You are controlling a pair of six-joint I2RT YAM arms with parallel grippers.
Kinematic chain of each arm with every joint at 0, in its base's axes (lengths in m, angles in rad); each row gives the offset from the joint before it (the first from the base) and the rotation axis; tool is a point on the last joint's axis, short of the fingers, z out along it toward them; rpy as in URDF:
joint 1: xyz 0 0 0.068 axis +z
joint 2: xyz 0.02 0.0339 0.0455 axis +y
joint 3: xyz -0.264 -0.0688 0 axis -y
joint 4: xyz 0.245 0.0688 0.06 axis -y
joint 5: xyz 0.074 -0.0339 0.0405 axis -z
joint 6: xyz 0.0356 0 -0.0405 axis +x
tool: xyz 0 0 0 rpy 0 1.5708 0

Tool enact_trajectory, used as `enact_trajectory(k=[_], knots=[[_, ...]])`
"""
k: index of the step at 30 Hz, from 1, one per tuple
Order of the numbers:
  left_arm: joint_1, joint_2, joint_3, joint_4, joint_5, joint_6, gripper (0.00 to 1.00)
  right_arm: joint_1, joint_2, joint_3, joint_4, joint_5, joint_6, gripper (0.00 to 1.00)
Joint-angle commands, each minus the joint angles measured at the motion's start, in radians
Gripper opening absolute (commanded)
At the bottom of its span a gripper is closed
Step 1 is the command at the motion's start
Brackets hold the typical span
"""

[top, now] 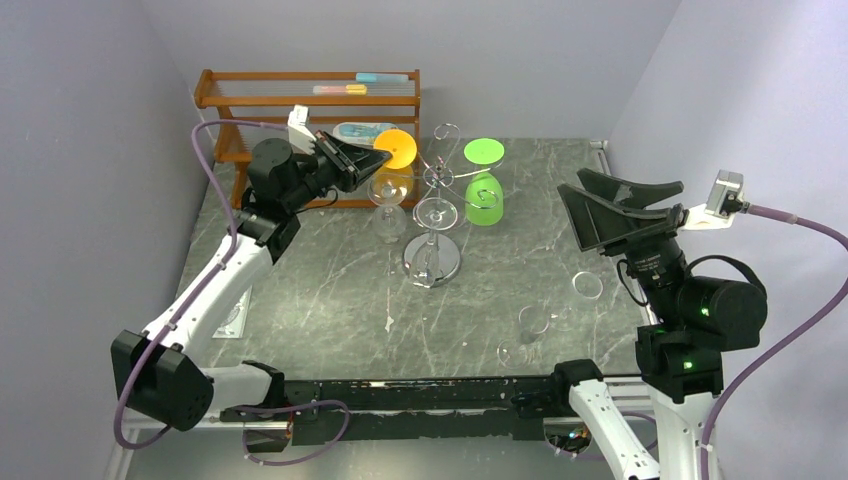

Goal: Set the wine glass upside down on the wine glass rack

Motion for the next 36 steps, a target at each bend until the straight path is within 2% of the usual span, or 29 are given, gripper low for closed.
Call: enact_trajectory(k=[1,7,14,25,36], knots=[[0.012,0.009,0.010,0.103,0.095,-0.060,0.05,0.003,-0.014,0.020,-0.017,0.013,-0.016,0.80],[0.014,0.040,0.037,0.108,0.083,-0.033,0.05,0.003,-0.020,0.020,-0.011,0.022,-0.017,0.80],[0.014,0.075,0.049,0.188,0.103,-0.056,0.05,0.002,-0.015,0.022,-0.015,0.020,-0.017,0.80],[0.014,0.106,0.100,0.191,0.053,-0.037,0.05,0.003,-0.012,0.026,-0.015,0.004,-0.014,0.80],[0.014,0.165,0.171,0.206,0.069,-0.044,0.05,0.002,-0.008,0.018,-0.010,-0.019,-0.014,0.80]])
